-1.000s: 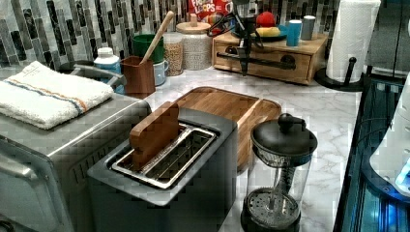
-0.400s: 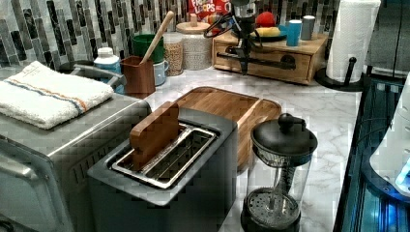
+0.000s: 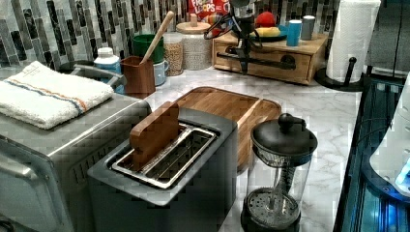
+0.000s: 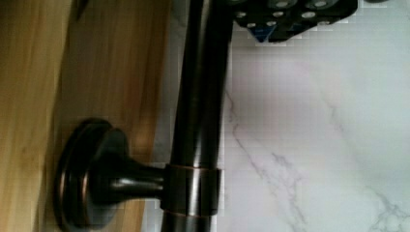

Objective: Close the drawer.

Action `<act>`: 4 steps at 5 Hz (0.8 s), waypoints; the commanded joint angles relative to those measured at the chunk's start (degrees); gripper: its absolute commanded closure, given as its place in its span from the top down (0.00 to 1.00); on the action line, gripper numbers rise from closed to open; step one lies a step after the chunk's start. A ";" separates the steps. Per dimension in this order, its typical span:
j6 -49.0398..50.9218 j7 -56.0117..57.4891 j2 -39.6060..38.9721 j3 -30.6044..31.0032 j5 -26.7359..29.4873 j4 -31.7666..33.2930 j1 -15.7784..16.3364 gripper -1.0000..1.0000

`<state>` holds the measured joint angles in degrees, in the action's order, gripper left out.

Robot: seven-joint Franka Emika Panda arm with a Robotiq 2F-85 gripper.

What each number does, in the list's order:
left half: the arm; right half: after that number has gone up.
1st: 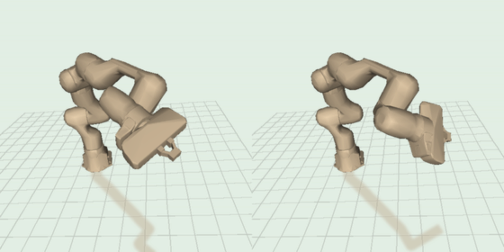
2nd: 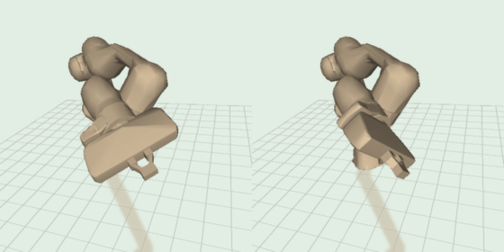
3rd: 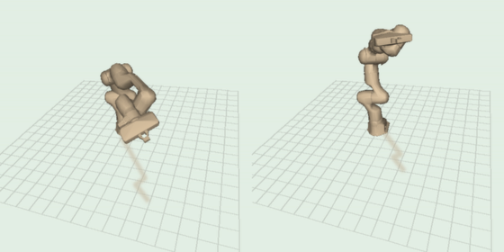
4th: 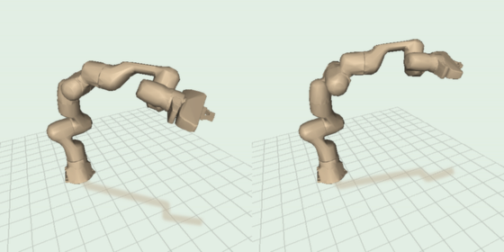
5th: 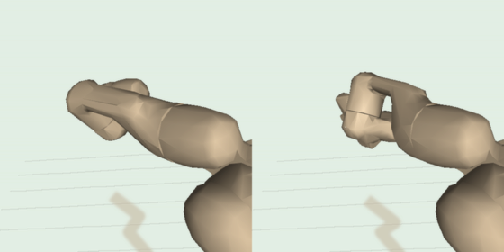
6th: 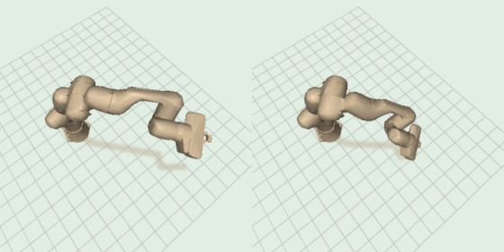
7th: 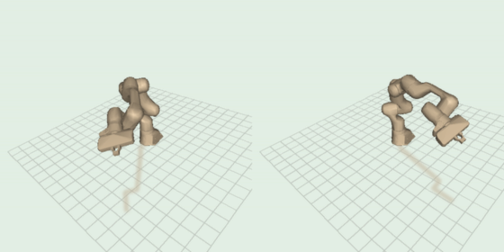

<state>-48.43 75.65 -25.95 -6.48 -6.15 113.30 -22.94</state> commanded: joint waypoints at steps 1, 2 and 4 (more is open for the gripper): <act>-1.10 -2.51 2.92 -5.86 -1.49 -5.41 -4.01 0.00; -1.11 -2.29 2.87 -6.48 -1.12 -5.40 -3.44 0.00; -1.10 -2.26 2.87 -6.52 -1.10 -5.41 -3.40 0.00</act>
